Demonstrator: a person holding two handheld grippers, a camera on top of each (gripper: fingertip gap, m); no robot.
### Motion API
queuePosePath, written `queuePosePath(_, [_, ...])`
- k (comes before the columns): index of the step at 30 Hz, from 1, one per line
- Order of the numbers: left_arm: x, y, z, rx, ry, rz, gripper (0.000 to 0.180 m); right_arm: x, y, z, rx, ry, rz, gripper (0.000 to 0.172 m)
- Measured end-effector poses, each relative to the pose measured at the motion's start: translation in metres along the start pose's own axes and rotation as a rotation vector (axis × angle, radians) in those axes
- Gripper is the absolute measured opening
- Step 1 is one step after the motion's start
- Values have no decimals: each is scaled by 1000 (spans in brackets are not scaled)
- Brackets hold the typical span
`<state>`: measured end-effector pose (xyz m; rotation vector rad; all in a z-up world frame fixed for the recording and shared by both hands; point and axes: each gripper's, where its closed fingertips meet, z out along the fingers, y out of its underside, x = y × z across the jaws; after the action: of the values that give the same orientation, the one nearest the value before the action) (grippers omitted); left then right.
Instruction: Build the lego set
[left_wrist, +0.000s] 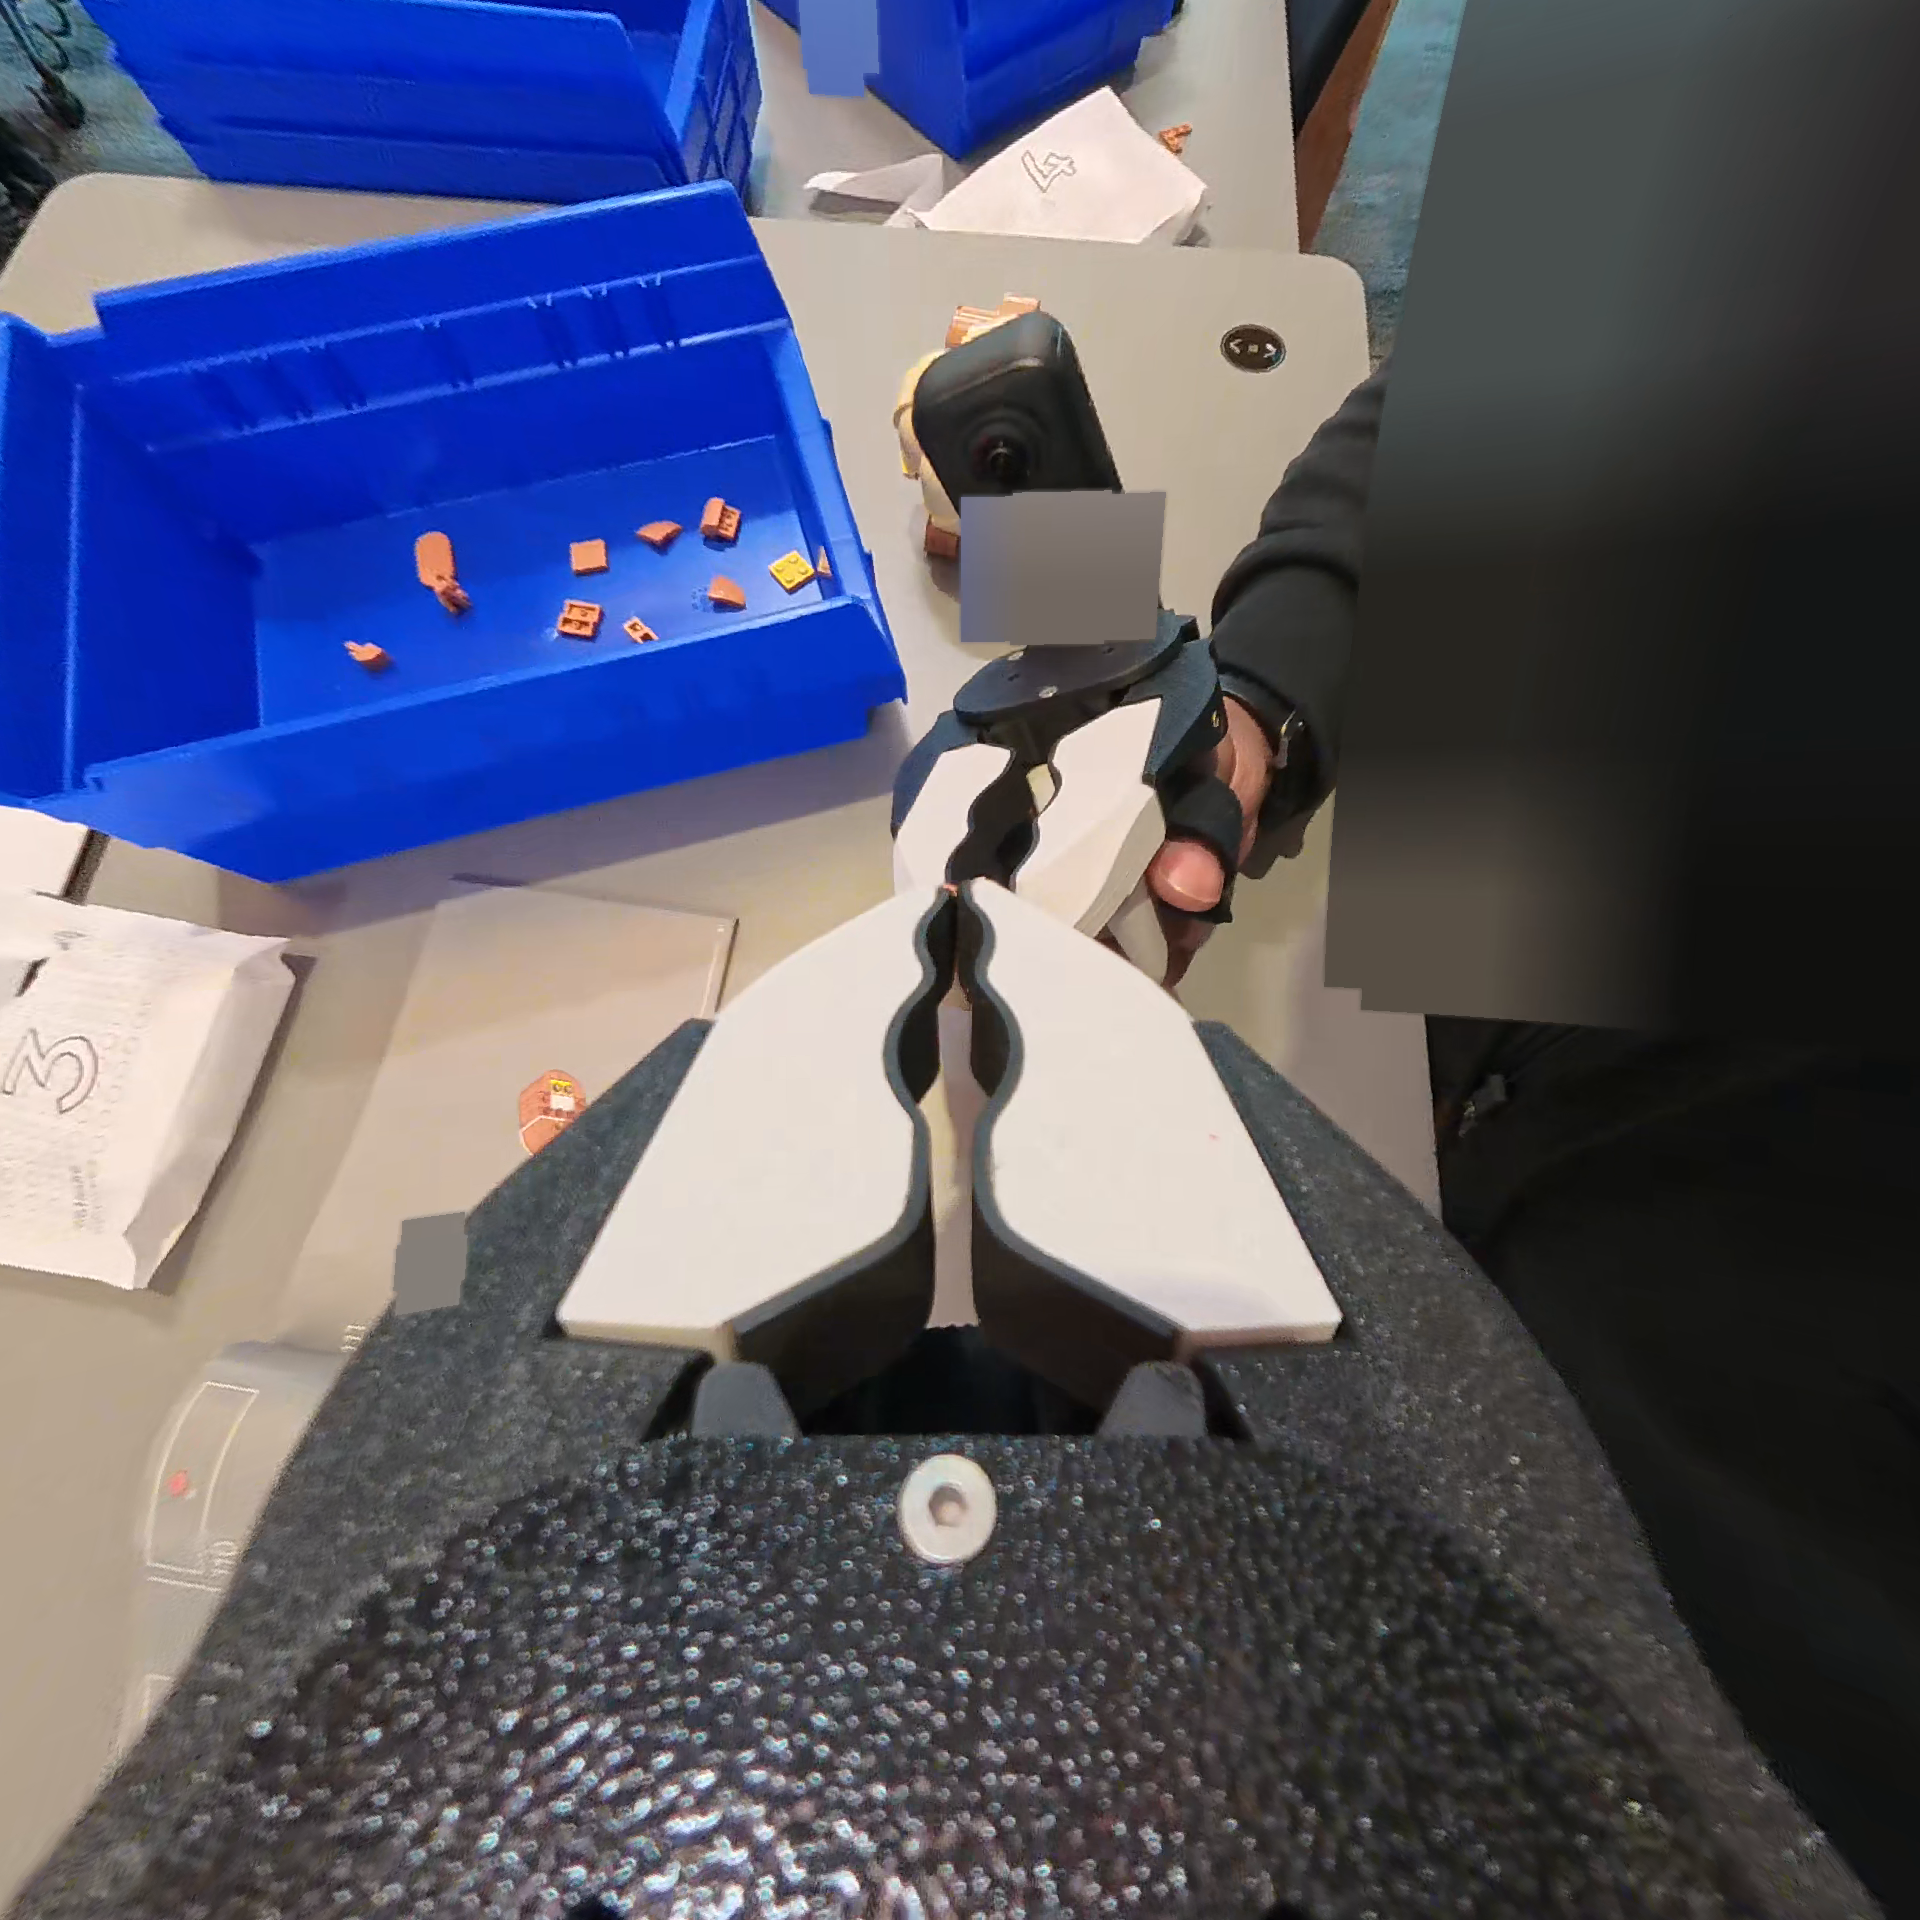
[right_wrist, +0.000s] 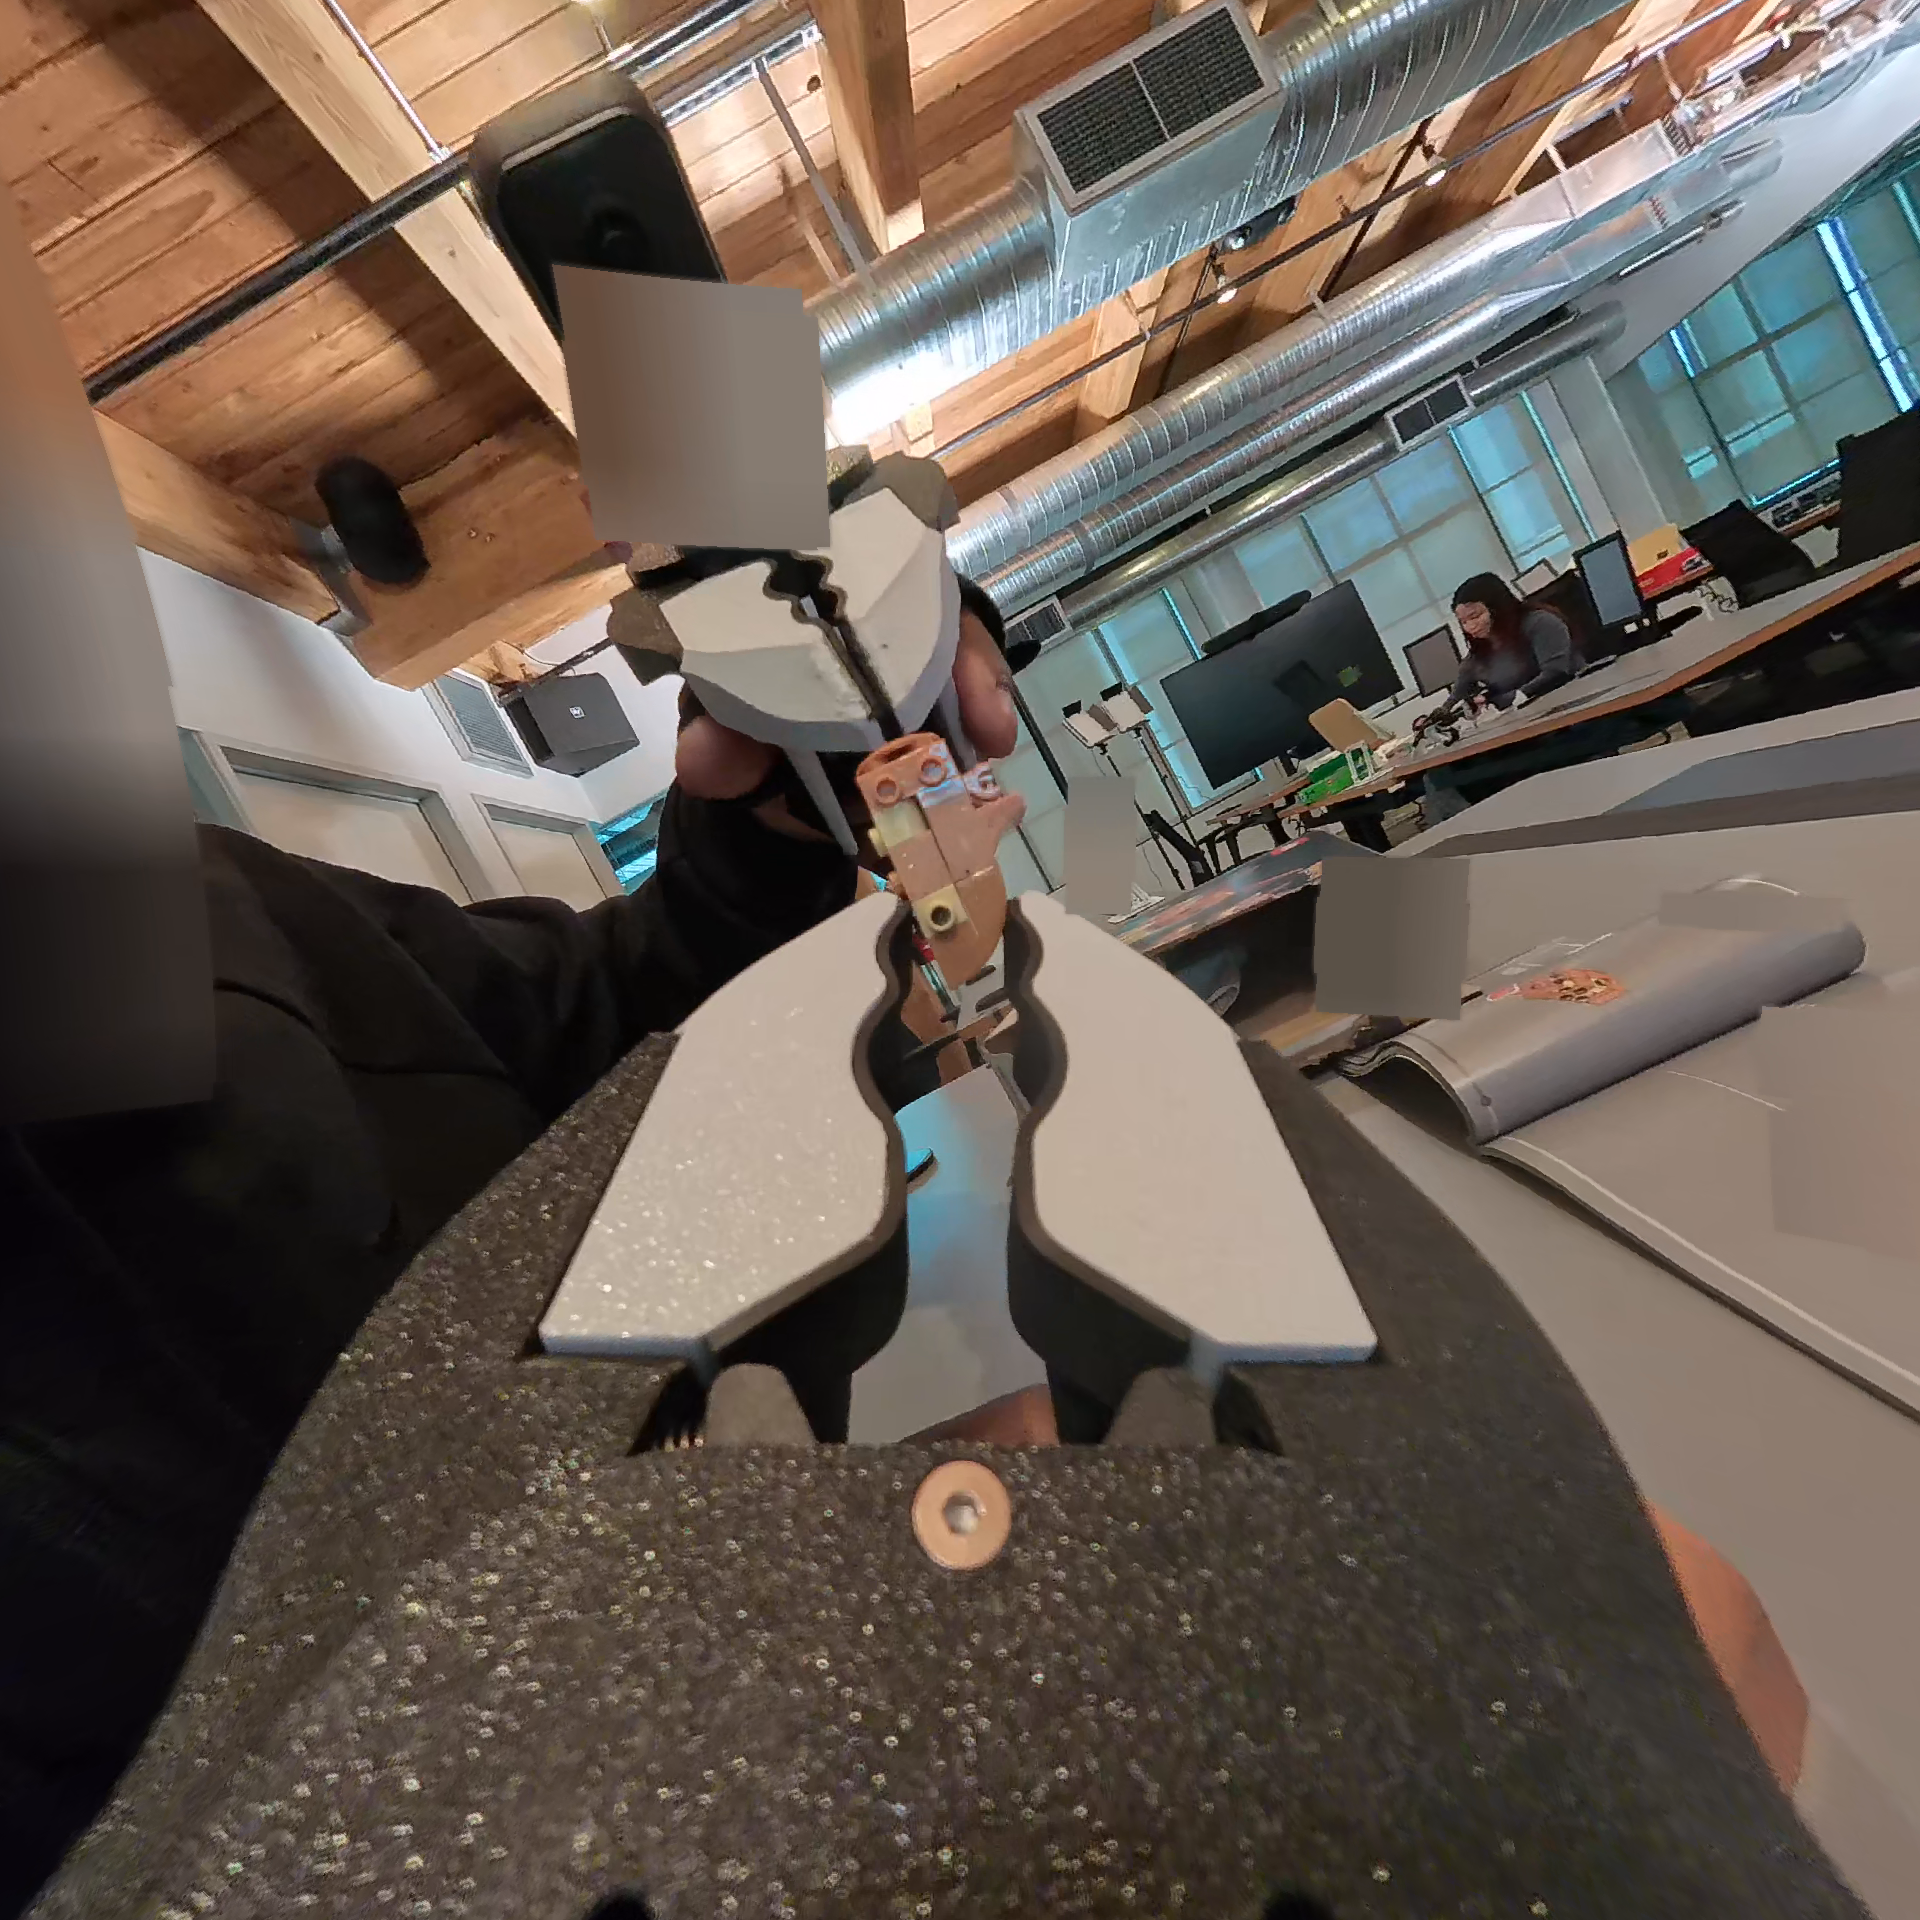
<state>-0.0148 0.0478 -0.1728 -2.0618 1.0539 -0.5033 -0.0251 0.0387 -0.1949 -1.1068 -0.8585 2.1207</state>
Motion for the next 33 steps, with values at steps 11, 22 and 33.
queuePosePath(11, [-8, -5, 4, 82, -66, 3, 1, -4, 1, 1, 18, -1, 48, 12])
queuePosePath(22, [-24, 30, -20, 708, -218, -272, 20, 25, 2, -1, 38, 76, 209, 12])
queuePosePath(33, [8, 53, -17, 619, -118, 244, 17, 11, 12, 7, -32, -25, 326, 12])
